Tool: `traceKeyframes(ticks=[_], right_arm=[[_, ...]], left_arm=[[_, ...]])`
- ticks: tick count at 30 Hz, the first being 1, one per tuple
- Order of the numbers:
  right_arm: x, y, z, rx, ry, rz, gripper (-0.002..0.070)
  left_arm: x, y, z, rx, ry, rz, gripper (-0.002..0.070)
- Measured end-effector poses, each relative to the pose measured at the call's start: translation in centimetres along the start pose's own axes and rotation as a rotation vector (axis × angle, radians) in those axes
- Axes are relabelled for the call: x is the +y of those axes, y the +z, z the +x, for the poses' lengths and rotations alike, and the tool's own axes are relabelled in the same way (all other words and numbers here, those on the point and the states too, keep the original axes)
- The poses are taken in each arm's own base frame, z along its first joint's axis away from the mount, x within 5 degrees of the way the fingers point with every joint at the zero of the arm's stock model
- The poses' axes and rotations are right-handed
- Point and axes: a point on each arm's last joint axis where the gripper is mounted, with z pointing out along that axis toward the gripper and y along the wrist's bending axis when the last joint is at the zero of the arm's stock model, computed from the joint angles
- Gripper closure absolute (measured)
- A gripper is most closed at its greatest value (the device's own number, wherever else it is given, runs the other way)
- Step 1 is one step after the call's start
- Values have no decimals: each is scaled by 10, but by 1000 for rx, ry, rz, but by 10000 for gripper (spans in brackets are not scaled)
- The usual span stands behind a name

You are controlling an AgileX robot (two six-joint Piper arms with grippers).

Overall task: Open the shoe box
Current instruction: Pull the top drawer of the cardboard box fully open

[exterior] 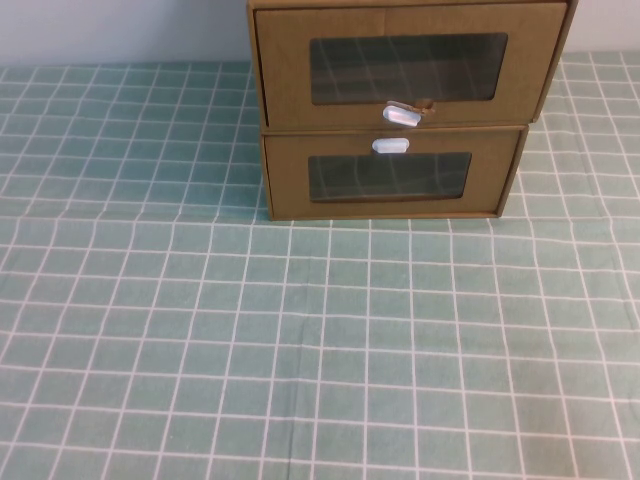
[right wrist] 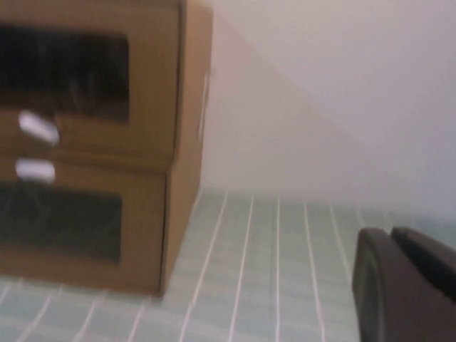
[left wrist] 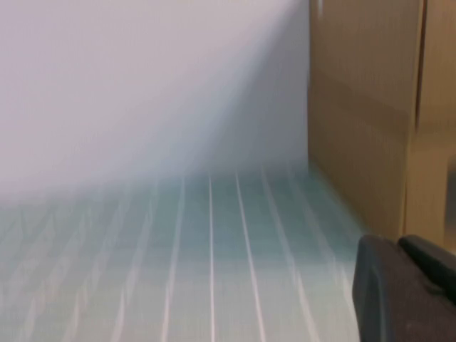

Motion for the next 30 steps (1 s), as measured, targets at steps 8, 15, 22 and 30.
traceKeyframes(ticks=[8, 15, 22, 30], right_arm=[[15, -13, -44, -522, -213, -118, 690], [25, -26, -58, -740, -295, -192, 690], [8, -31, -77, -825, -90, -62, 689], [-13, -60, -167, -983, -28, 126, 690]], left_arm=[[4, -14, -48, -563, -54, -35, 680], [6, -22, -59, -702, -60, -45, 680], [14, -31, -78, -814, -165, -94, 680], [26, -52, -154, -987, -219, -152, 680]])
